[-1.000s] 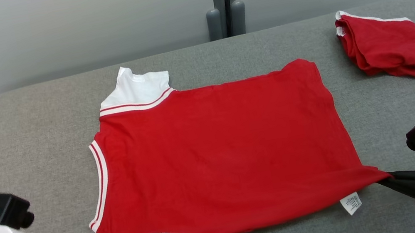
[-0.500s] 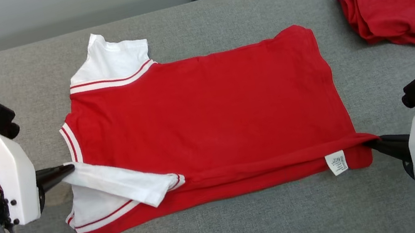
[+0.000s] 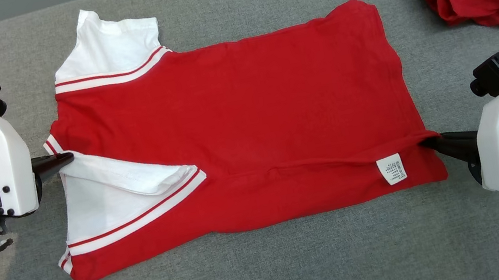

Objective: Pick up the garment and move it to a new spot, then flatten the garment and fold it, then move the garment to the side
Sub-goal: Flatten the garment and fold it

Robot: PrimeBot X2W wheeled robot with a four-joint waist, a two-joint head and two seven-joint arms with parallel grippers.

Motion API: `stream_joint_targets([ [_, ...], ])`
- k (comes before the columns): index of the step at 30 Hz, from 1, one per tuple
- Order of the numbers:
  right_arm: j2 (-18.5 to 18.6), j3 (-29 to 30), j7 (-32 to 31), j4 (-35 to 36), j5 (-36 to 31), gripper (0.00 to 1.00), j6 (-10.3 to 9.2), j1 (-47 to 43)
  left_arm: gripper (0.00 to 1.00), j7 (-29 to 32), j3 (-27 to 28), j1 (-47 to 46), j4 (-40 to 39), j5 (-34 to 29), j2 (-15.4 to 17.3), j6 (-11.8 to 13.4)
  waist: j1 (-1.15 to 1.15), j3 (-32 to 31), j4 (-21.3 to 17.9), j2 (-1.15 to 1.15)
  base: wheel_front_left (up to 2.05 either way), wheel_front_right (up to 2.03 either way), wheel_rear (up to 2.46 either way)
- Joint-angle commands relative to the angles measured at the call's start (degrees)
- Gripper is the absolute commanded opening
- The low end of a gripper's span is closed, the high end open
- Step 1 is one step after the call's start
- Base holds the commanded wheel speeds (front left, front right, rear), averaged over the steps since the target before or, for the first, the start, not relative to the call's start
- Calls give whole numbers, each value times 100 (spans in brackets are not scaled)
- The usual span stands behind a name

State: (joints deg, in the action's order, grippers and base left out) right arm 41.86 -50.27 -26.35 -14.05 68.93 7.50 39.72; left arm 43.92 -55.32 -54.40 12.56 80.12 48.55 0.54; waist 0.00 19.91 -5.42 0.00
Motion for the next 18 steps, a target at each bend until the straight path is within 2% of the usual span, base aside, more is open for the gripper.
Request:
stream_joint_targets([
  [1, -55, 29, -38, -79, -67, 0, 0, 105, 0, -4, 6, -144, 168, -59, -107, -50, 0, 70, 15, 0, 0, 0, 0],
  [9, -237, 27, 49, -205, -187, 0, 0, 228, 0, -54, -10, -283, 673, -86, -379, -225, 0, 142, 41, 0, 0, 0, 0],
  [10, -252, 32, 82, -234, -204, 16, 0, 233, 0, -59, -17, -281, 739, -90, -402, -254, 0, 134, 45, 0, 0, 0, 0],
  [11, -269, 36, 105, -259, -217, 36, 0, 235, 0, -77, -16, -276, 804, -88, -431, -262, 0, 119, 51, 0, 0, 0, 0],
  [12, -290, 33, 129, -278, -223, 48, 0, 227, 38, -93, -23, -267, 857, -87, -467, -289, 0, 98, 58, 0, 0, 0, 0],
  [13, -305, 37, 142, -299, -225, 94, 0, 214, 82, -100, -31, -255, 908, -77, -505, -315, 0, 72, 66, 0, 0, 0, 0],
  [14, -315, 46, 156, -340, -235, 100, 0, 198, 100, -87, -38, -237, 954, -54, -537, -335, 0, 42, 74, 0, 0, 0, 0],
  [18, -368, 95, 213, -529, -249, 100, 0, 115, 100, -118, -53, -166, 1116, -28, -596, -407, 0, -119, 109, 0, 0, 0, 0],
])
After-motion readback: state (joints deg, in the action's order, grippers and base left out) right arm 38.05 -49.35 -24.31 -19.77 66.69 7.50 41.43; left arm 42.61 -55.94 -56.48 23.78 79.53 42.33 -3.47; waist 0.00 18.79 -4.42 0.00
